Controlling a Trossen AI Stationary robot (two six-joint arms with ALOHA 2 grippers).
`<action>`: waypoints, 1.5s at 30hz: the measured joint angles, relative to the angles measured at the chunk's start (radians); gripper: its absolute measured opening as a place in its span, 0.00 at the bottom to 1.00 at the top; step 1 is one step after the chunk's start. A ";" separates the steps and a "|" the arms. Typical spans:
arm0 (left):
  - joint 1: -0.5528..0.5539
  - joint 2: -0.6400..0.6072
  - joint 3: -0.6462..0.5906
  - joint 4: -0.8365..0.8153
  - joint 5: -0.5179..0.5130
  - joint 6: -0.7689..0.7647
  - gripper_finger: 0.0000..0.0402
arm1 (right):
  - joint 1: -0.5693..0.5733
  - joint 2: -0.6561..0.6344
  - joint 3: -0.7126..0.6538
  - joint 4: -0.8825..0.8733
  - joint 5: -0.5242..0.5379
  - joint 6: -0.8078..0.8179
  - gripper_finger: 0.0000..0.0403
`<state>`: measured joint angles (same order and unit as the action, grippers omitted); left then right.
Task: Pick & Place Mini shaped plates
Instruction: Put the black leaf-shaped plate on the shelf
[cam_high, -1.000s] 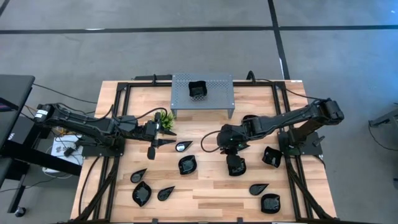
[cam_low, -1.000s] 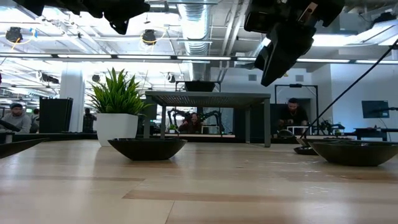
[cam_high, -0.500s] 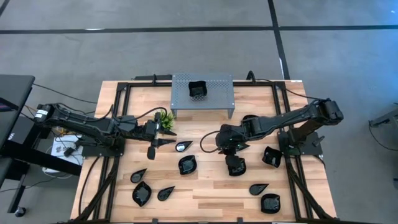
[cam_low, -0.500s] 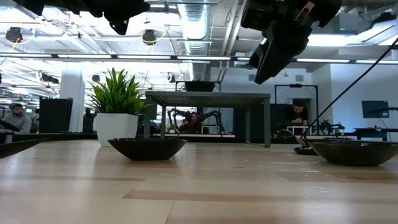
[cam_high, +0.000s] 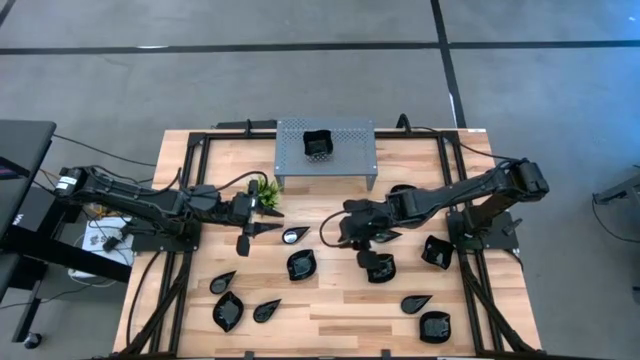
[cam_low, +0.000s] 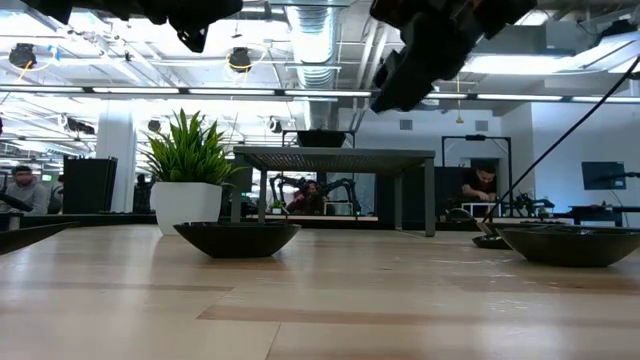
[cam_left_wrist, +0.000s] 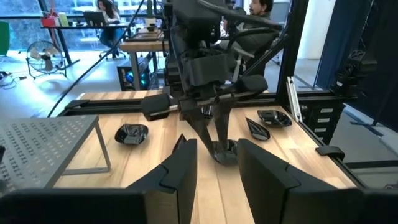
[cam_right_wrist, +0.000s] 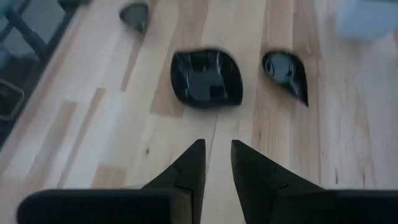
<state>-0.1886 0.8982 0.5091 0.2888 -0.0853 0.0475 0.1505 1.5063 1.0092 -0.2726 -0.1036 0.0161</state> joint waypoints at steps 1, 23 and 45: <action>0.000 0.000 0.000 0.001 0.000 0.000 0.29 | 0.000 0.000 0.000 0.020 0.000 0.000 0.18; -0.004 0.179 0.079 0.003 0.018 -0.083 0.45 | 0.003 -0.010 0.353 -0.476 0.069 -0.083 0.18; -0.031 0.396 0.181 -0.094 0.031 -0.131 0.49 | 0.068 -0.132 -0.163 -0.113 0.076 0.196 0.18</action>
<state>-0.2195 1.2939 0.6899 0.1944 -0.0540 -0.0837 0.2183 1.3745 0.8461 -0.3859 -0.0281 0.2119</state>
